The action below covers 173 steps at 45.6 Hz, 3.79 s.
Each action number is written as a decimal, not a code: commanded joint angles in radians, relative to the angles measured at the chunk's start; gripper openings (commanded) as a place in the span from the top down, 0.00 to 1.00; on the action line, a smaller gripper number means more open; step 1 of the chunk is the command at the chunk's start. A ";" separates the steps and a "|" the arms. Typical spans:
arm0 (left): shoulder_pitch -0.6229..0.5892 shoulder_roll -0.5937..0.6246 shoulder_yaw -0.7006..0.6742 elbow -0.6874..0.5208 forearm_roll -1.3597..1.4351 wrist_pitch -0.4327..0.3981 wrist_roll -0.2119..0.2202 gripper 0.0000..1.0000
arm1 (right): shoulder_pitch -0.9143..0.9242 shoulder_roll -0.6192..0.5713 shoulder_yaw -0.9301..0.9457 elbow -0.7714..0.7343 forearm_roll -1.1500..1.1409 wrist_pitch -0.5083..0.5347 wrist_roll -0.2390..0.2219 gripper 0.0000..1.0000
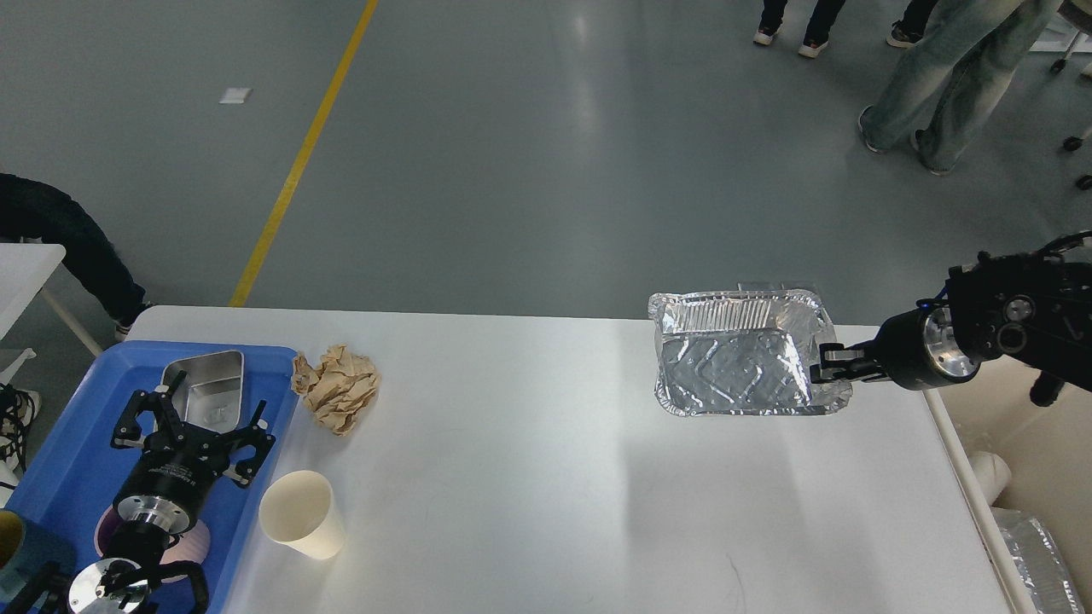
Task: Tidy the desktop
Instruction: 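Lift the foil tray with the right gripper and pull it toward the bin, then hold the foil tray raised with the right gripper while the left arm repositions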
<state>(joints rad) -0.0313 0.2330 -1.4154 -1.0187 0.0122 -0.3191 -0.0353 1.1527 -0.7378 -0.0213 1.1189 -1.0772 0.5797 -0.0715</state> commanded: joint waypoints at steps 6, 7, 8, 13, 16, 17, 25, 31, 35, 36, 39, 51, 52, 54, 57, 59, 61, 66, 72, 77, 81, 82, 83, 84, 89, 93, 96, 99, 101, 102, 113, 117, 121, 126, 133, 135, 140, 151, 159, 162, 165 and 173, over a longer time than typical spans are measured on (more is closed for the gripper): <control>0.001 0.009 0.004 0.000 0.000 0.002 -0.001 0.03 | 0.009 0.060 0.004 0.007 0.020 0.000 -0.085 1.00; 0.001 0.009 0.004 0.000 0.000 0.002 -0.001 0.03 | 0.007 0.066 0.004 0.007 0.025 0.000 -0.096 1.00; 0.002 0.012 0.004 0.000 0.000 0.002 -0.001 0.03 | 0.007 0.074 0.004 0.005 0.031 -0.003 -0.105 1.00; 0.013 0.028 0.004 0.000 0.000 0.003 -0.006 0.03 | 0.005 0.094 0.006 0.007 0.069 -0.015 -0.148 1.00; 0.014 0.038 0.006 0.000 0.000 0.011 -0.008 0.03 | 0.005 0.107 0.007 0.007 0.106 -0.023 -0.166 1.00; 0.014 0.043 0.006 0.000 0.000 0.018 -0.008 0.03 | 0.005 0.107 0.007 0.007 0.121 -0.026 -0.171 1.00; 0.010 0.072 -0.007 -0.003 0.000 0.067 -0.009 0.03 | 0.005 0.120 0.009 0.009 0.172 -0.041 -0.189 1.00; -0.001 0.066 -0.016 -0.011 0.000 0.141 -0.008 0.03 | 0.002 0.118 0.014 0.007 0.172 -0.041 -0.189 1.00; -0.015 0.058 -0.017 -0.012 0.000 0.149 -0.008 0.03 | 0.002 0.117 0.014 0.009 0.172 -0.041 -0.189 1.00; -0.016 0.057 -0.016 -0.012 0.000 0.149 -0.008 0.03 | 0.002 0.115 0.014 0.010 0.172 -0.041 -0.189 1.00; -0.024 0.055 -0.007 -0.017 -0.003 0.157 -0.005 0.03 | 0.002 0.109 0.014 0.013 0.172 -0.041 -0.189 1.00; -0.032 0.104 0.004 -0.077 -0.001 0.222 -0.005 0.03 | 0.002 0.103 0.012 0.015 0.172 -0.041 -0.189 1.00; -0.032 0.111 0.004 -0.078 0.000 0.222 -0.005 0.03 | 0.001 0.104 0.012 0.015 0.172 -0.041 -0.189 1.00; -0.033 0.120 0.004 -0.080 0.003 0.222 -0.005 0.03 | 0.002 0.104 0.014 0.015 0.172 -0.041 -0.189 1.00; -0.044 0.137 0.004 -0.081 0.028 0.224 -0.009 0.03 | 0.001 0.106 0.012 0.015 0.172 -0.041 -0.189 1.00; -0.051 0.147 0.004 -0.081 0.070 0.230 -0.017 0.03 | 0.002 0.106 0.012 0.015 0.172 -0.041 -0.189 1.00; -0.051 0.157 0.003 -0.086 0.127 0.250 -0.032 0.03 | 0.002 0.106 0.012 0.015 0.172 -0.041 -0.189 1.00; -0.044 0.183 -0.008 -0.136 0.210 0.319 -0.087 0.03 | -0.002 0.106 0.012 0.015 0.172 -0.041 -0.189 1.00; -0.028 0.256 0.032 -0.224 0.245 0.373 -0.147 0.03 | -0.008 0.106 0.012 0.015 0.172 -0.041 -0.191 1.00; -0.035 0.391 0.153 -0.248 0.246 0.403 -0.138 0.03 | -0.008 0.101 0.012 0.015 0.172 -0.041 -0.191 1.00; -0.036 0.482 0.214 -0.282 0.249 0.393 -0.129 0.03 | -0.007 0.101 0.012 0.016 0.172 -0.040 -0.191 1.00; -0.035 0.503 0.228 -0.296 0.249 0.388 -0.126 0.03 | -0.007 0.100 0.012 0.016 0.172 -0.040 -0.191 1.00; -0.033 0.523 0.237 -0.310 0.250 0.382 -0.124 0.03 | -0.005 0.101 0.012 0.016 0.172 -0.040 -0.191 1.00; -0.032 0.543 0.248 -0.320 0.249 0.379 -0.124 0.03 | -0.005 0.101 0.012 0.016 0.171 -0.040 -0.191 1.00; -0.030 0.655 0.328 -0.360 0.247 0.376 -0.124 0.03 | -0.007 0.101 0.012 0.016 0.171 -0.040 -0.191 1.00; -0.033 0.739 0.404 -0.380 0.247 0.376 -0.126 0.03 | -0.005 0.101 0.012 0.016 0.171 -0.040 -0.192 1.00; -0.033 0.805 0.449 -0.388 0.250 0.376 -0.126 0.03 | -0.005 0.097 0.012 0.016 0.171 -0.040 -0.194 1.00; -0.033 0.844 0.463 -0.397 0.249 0.376 -0.126 0.03 | -0.005 0.094 0.012 0.016 0.171 -0.040 -0.194 1.00; -0.030 0.870 0.467 -0.397 0.249 0.376 -0.126 0.03 | -0.005 0.094 0.012 0.016 0.171 -0.040 -0.194 1.00; -0.030 0.882 0.470 -0.397 0.252 0.376 -0.127 0.03 | -0.005 0.094 0.012 0.016 0.171 -0.040 -0.194 1.00; -0.042 0.922 0.451 -0.371 0.258 0.385 -0.138 0.03 | -0.007 0.084 0.014 0.019 0.171 -0.040 -0.194 1.00; -0.039 0.917 0.421 -0.373 0.258 0.379 -0.136 0.03 | -0.007 0.083 0.014 0.024 0.171 -0.040 -0.194 1.00; -0.041 0.919 0.421 -0.365 0.249 0.374 -0.132 0.03 | -0.007 0.081 0.012 0.024 0.171 -0.040 -0.194 1.00; -0.035 0.919 0.432 -0.359 0.246 0.368 -0.130 0.03 | -0.007 0.068 0.012 0.025 0.171 -0.040 -0.194 1.00; -0.025 0.919 0.435 -0.339 0.246 0.342 -0.126 0.03 | -0.007 0.060 0.012 0.035 0.171 -0.040 -0.194 1.00; -0.025 0.917 0.435 -0.336 0.247 0.342 -0.126 0.03 | -0.007 0.057 0.012 0.038 0.171 -0.040 -0.194 1.00; -0.025 0.919 0.435 -0.336 0.249 0.341 -0.130 0.03 | -0.005 0.045 0.014 0.048 0.171 -0.040 -0.194 1.00; -0.010 0.936 0.437 -0.337 0.262 0.273 -0.132 0.03 | -0.005 0.017 0.012 0.056 0.171 -0.038 -0.195 1.00; -0.009 1.008 0.483 -0.363 0.262 0.270 -0.124 0.03 | -0.005 -0.002 0.012 0.068 0.171 -0.037 -0.195 1.00; -0.009 1.048 0.509 -0.388 0.265 0.270 -0.124 0.03 | -0.005 -0.005 0.011 0.074 0.169 -0.038 -0.202 1.00; -0.010 1.100 0.538 -0.411 0.279 0.270 -0.124 0.03 | -0.005 -0.008 0.012 0.079 0.169 -0.038 -0.205 1.00; -0.010 1.213 0.601 -0.449 0.345 0.269 -0.117 0.03 | -0.005 -0.009 0.012 0.091 0.169 -0.038 -0.209 1.00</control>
<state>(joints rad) -0.0415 1.3793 -0.8495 -1.4436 0.3145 -0.0496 -0.1590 1.1474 -0.7464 -0.0097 1.2053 -0.9081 0.5421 -0.2786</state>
